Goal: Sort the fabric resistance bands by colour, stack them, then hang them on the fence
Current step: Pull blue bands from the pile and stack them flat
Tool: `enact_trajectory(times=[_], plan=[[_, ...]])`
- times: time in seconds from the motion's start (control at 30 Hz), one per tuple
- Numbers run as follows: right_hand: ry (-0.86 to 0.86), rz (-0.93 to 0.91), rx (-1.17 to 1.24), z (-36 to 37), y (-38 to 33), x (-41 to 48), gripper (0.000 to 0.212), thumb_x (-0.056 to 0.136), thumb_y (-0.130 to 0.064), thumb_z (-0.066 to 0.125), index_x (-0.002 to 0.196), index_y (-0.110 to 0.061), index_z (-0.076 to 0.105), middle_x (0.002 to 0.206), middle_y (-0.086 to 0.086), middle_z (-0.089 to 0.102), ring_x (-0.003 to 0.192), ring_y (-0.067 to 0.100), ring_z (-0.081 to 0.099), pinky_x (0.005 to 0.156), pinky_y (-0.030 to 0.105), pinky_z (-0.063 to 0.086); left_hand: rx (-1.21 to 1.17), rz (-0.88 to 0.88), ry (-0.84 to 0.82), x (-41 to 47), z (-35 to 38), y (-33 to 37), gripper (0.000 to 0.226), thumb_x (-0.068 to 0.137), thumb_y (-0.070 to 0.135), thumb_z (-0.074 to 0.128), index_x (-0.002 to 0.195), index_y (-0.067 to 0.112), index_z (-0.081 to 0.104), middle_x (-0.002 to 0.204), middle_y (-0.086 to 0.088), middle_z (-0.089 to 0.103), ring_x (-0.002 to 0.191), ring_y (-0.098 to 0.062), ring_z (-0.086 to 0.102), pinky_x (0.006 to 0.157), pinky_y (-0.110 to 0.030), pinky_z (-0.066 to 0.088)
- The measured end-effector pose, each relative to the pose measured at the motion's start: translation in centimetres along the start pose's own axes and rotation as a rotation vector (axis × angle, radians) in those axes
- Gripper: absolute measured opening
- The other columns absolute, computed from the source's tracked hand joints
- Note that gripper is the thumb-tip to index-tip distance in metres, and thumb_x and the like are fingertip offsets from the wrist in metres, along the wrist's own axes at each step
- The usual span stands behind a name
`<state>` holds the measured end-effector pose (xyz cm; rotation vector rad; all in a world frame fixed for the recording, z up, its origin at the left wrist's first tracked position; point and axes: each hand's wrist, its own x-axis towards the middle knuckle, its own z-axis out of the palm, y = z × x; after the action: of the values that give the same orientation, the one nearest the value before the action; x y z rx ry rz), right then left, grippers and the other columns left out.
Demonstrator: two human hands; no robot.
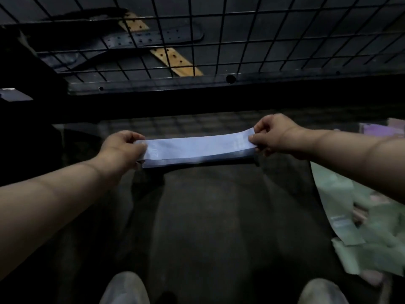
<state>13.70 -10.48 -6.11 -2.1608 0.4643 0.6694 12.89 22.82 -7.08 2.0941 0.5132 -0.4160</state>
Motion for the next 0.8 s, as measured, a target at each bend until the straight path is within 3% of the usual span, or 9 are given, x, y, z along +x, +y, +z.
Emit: enact_trajectory(times=[0.13,0.3,0.57,0.73,0.8], plan=[[0.042,-0.189,-0.262,-0.1,0.5,0.6,0.032,0.086,-0.014,0.071,0.113,-0.017,0.055,0.071,-0.001,0.065,0.053,0.006,0.059,0.057,0.023,0.045,0.099,0.037,0.020,0.9,0.6,-0.4,0.012,0.092,0.007,0.061,0.099,0.015,0.066,0.095,-0.010,0.067,0.069,-0.017,0.057,0.042,-0.019,0.046],[-0.011,-0.347,-0.560,-0.2,0.5,0.4,0.032,0.089,-0.022,0.064,0.121,-0.023,0.057,0.091,-0.004,0.059,0.091,0.019,0.058,0.077,0.024,0.039,0.191,0.073,0.046,1.3,1.2,-0.6,0.011,0.092,0.012,0.065,0.098,0.021,0.067,0.097,-0.010,0.067,0.080,-0.023,0.061,0.063,-0.027,0.049],[-0.066,-0.304,-0.673,0.3,1.1,0.7,0.039,0.092,-0.027,0.061,0.129,-0.017,0.051,0.118,0.010,0.060,0.115,0.027,0.054,0.090,0.029,0.040,0.382,0.156,0.067,1.2,1.5,-0.7,0.018,0.090,0.014,0.066,0.107,0.013,0.071,0.095,-0.005,0.066,0.088,-0.020,0.062,0.085,-0.027,0.049],[-0.063,-0.292,-0.726,0.4,1.2,0.7,0.040,0.094,-0.031,0.059,0.130,-0.017,0.049,0.124,0.012,0.058,0.116,0.029,0.053,0.093,0.034,0.043,0.510,0.175,0.043,1.1,1.5,-0.9,0.022,0.089,0.017,0.066,0.111,0.013,0.070,0.095,-0.008,0.067,0.082,-0.021,0.059,0.083,-0.029,0.048],[-0.058,-0.299,-0.761,0.5,1.3,0.7,0.042,0.094,-0.035,0.058,0.131,-0.017,0.047,0.125,0.012,0.055,0.116,0.031,0.053,0.095,0.036,0.043,0.554,0.183,0.033,1.1,1.4,-1.1,0.026,0.088,0.018,0.066,0.113,0.012,0.070,0.105,-0.011,0.066,0.087,-0.025,0.061,0.088,-0.030,0.048]])
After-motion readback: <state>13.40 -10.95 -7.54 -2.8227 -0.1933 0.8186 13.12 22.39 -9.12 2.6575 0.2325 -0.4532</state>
